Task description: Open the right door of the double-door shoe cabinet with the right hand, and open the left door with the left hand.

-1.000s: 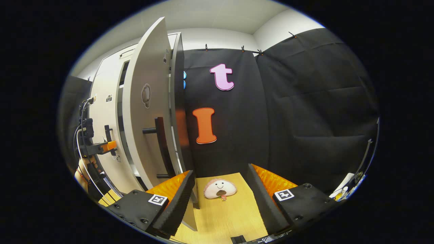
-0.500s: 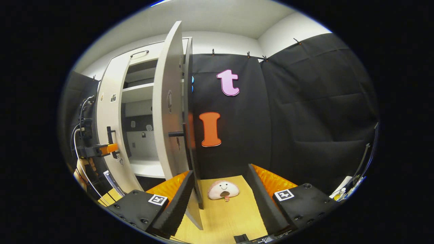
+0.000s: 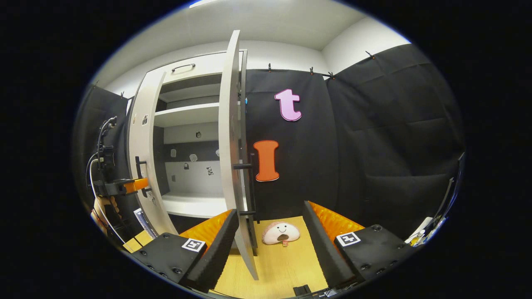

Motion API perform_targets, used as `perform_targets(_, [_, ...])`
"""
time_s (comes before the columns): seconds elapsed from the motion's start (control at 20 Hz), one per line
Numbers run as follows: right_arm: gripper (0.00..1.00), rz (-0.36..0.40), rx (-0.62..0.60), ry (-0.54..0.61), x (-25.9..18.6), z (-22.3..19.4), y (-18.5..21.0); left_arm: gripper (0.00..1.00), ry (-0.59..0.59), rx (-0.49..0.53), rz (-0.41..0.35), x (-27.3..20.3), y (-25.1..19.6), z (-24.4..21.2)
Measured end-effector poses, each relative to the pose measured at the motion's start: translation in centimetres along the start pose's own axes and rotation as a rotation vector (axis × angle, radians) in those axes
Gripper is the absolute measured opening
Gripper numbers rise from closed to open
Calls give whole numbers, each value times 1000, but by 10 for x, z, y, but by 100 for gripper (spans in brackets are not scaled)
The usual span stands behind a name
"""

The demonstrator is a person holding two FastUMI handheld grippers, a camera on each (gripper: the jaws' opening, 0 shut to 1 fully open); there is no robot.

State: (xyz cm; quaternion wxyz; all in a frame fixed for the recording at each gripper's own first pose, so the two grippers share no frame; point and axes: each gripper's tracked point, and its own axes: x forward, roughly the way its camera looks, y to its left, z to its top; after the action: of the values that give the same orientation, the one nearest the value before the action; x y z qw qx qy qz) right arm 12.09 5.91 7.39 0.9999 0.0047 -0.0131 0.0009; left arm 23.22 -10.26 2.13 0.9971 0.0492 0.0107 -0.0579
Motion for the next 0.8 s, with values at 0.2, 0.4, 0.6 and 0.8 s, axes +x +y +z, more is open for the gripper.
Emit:
perform_targets(0.2, [99,9,-4,-10,-8,0,10,16,-1,-1,-2,-9,5,0])
perform_targets(0.4, [90,23,4,-20,-15,2,22,15,-6,-3,-14,-17,9,1])
perform_targets(0.6, [100,37,8,-21,-12,3,37,15,-6,-5,-23,-27,16,2])
perform_targets(0.8, [90,51,14,-21,-18,0,55,15,-10,-8,-28,-39,23,4])
